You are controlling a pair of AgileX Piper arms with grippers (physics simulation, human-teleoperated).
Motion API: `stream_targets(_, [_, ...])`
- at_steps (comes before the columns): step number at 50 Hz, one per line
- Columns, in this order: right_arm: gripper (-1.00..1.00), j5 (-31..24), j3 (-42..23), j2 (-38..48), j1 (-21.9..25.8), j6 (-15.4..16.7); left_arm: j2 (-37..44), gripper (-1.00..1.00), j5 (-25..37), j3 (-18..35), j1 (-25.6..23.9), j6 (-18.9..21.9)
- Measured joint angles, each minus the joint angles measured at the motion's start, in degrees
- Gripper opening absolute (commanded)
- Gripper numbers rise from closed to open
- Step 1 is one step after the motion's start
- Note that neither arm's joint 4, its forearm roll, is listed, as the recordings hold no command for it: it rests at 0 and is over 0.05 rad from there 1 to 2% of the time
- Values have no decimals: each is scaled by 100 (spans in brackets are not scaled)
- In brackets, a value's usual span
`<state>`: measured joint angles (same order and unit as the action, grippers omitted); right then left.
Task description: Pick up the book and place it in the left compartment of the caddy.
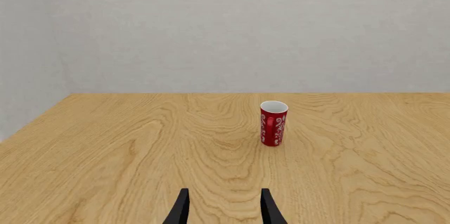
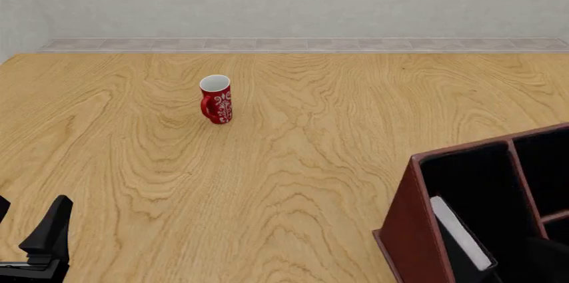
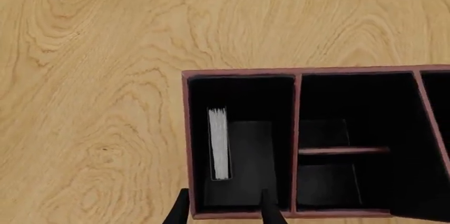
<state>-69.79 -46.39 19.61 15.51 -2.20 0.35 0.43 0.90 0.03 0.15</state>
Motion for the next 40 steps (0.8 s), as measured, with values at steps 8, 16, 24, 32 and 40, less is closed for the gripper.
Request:
stream_targets(8, [100,0,-295,-36,53,39,0,100,0,0,0,0])
stream_targets(16, [100,0,-616,-92,109,72,0,100,0,0,0,0])
stream_targets(24, [100,0,-998,-161,155,133,0,100,0,0,0,1])
stream_targets(32, [100,0,-1367,-227,170,180,0,100,0,0,0,1])
stream_targets(40, [100,0,-1723,-290,165,236,0,100,0,0,0,1])
